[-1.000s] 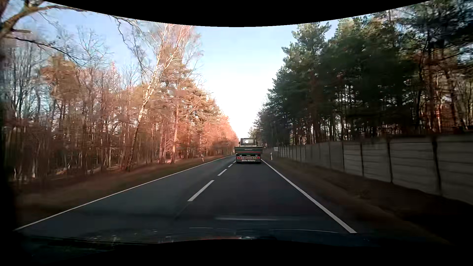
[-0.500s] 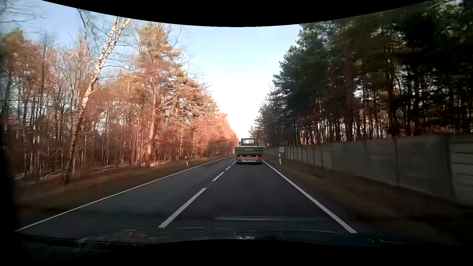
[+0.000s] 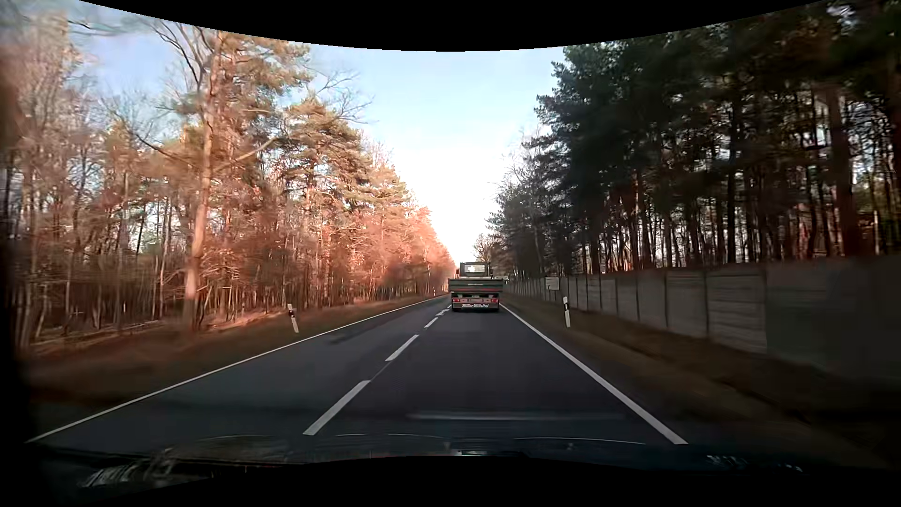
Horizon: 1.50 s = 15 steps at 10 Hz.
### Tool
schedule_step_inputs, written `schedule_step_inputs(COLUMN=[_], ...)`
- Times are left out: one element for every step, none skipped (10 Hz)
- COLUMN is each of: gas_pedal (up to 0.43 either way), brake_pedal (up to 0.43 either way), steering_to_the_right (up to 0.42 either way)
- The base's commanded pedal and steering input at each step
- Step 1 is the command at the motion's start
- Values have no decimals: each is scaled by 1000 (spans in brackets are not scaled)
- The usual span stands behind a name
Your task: Follow the waypoints while adhering to traffic rules and regulations
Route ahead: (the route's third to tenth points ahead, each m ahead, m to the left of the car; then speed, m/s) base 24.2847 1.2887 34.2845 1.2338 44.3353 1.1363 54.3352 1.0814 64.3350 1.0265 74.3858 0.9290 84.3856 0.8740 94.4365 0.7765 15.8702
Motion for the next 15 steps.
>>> schedule_step_inputs(gas_pedal=[98, 98, 98, 98, 98, 98, 87, 87, 87, 87, 87, 87, 87, 87, 87], brake_pedal=[0, 0, 0, 0, 0, 0, 0, 0, 0, 0, 0, 0, 0, 0, 0], steering_to_the_right=[0, -1, 0, 0, 0, 0, 0, 0, 0, 0, -1, -1, -1, -1, -1])
